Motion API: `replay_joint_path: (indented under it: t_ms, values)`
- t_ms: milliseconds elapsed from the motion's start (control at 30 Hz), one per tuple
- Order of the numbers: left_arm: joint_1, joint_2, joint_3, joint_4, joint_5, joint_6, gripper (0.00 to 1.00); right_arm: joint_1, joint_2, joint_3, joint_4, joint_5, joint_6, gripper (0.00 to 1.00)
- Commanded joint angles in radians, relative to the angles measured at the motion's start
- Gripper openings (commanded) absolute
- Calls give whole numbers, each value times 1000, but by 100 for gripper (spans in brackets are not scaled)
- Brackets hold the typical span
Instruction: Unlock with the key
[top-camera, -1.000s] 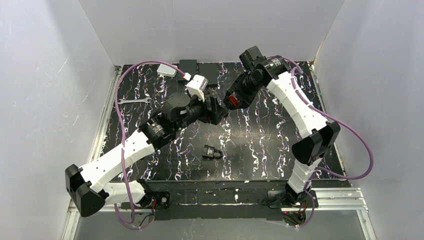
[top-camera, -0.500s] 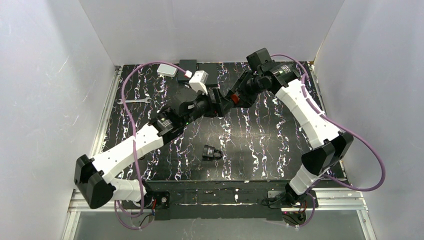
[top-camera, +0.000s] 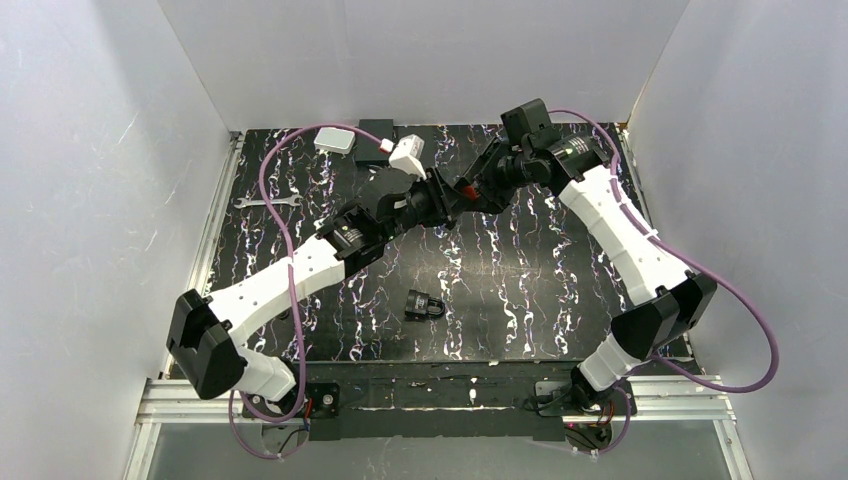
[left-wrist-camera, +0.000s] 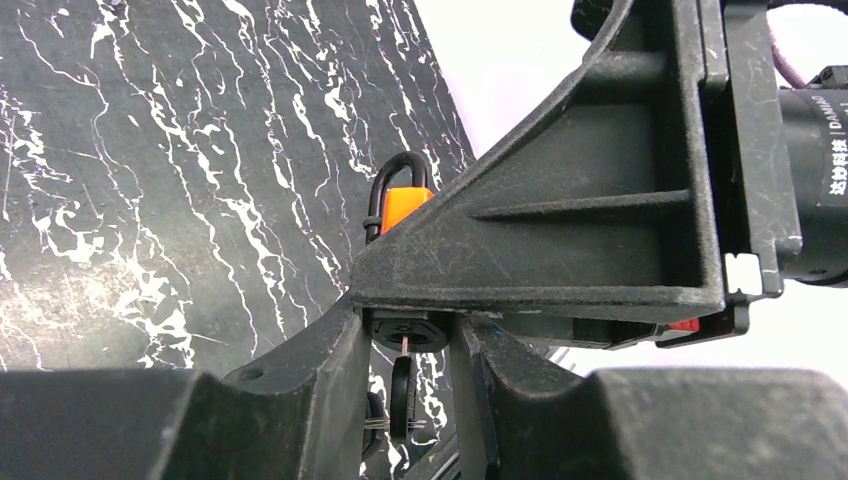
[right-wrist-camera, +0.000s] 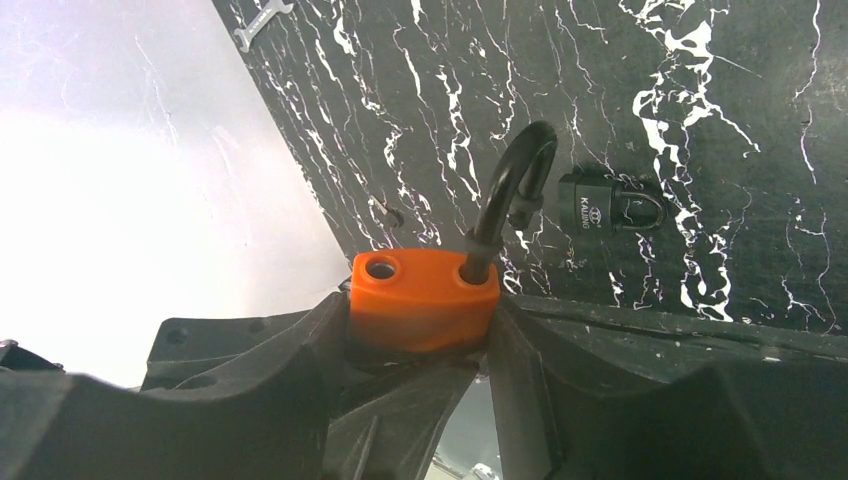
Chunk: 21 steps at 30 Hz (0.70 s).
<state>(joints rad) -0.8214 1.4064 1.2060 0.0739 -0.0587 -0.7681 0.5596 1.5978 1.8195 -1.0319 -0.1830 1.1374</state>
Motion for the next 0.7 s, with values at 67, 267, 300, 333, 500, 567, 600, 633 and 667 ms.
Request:
replay_joint_path:
  t_ms: [67,267,300,333,500,567,600,633,667]
  values:
    - [8,-13,1,6,-62,-47,0,-10,-67,-21,79,-36,25,1]
    - [37,-71,-84,6,-83,-98,0,-40,-75,-49,66,-43,7,85]
    - [42,-79,-98,6,-79,-97,0,-48,-77,-57,59,-45,3,93]
    - [46,-87,-111,6,-74,-93,0,-58,-78,-64,48,-46,-4,97]
    - [74,-116,-199,3,-69,-108,0,-127,-107,-122,-10,-29,-64,98]
    - [93,-120,-238,3,-53,-122,0,-157,-131,-171,-14,-23,-79,98]
    - [103,-120,-257,5,-42,-127,0,-170,-141,-192,-11,-24,-83,98]
    - [110,-118,-278,7,-31,-130,0,-184,-149,-209,-9,-27,-88,98]
    - [115,-116,-292,12,-20,-130,0,-192,-153,-222,-8,-31,-94,98]
